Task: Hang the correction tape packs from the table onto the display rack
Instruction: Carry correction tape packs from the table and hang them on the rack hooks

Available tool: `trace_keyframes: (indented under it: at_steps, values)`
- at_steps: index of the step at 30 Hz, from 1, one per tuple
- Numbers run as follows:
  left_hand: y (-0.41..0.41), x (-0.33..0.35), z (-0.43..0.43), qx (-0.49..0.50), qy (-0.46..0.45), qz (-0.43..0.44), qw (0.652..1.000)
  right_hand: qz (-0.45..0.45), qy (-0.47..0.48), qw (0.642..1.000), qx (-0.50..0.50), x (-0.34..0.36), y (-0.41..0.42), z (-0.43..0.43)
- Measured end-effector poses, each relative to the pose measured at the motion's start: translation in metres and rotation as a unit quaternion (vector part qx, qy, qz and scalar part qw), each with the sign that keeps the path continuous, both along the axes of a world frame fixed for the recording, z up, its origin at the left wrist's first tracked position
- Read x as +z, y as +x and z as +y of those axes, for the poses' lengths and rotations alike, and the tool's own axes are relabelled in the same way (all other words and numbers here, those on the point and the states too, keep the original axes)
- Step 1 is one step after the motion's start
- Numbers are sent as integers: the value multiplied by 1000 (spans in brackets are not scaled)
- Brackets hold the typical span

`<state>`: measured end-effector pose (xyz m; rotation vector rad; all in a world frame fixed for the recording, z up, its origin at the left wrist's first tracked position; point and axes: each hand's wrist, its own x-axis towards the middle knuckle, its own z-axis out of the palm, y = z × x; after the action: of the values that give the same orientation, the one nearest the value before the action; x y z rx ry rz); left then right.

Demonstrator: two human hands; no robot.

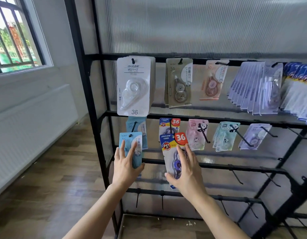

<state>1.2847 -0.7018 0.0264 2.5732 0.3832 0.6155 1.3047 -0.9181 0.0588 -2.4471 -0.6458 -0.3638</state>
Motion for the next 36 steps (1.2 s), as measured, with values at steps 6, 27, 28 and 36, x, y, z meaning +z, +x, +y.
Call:
trace_keyframes:
  at_steps: [6,27,28,36]
  values:
    - [29,3,10,-11,35,30,999,-14,-15,1000,-17,1,8,4]
    - [83,24,50,-43,126,190,973,-16,-59,996,-62,-8,9,13]
    - [82,25,50,-39,131,187,973,-18,-57,996,-63,-8,8,13]
    - [50,20,29,-28,61,49,997,-16,-27,996,-85,-16,-3,16]
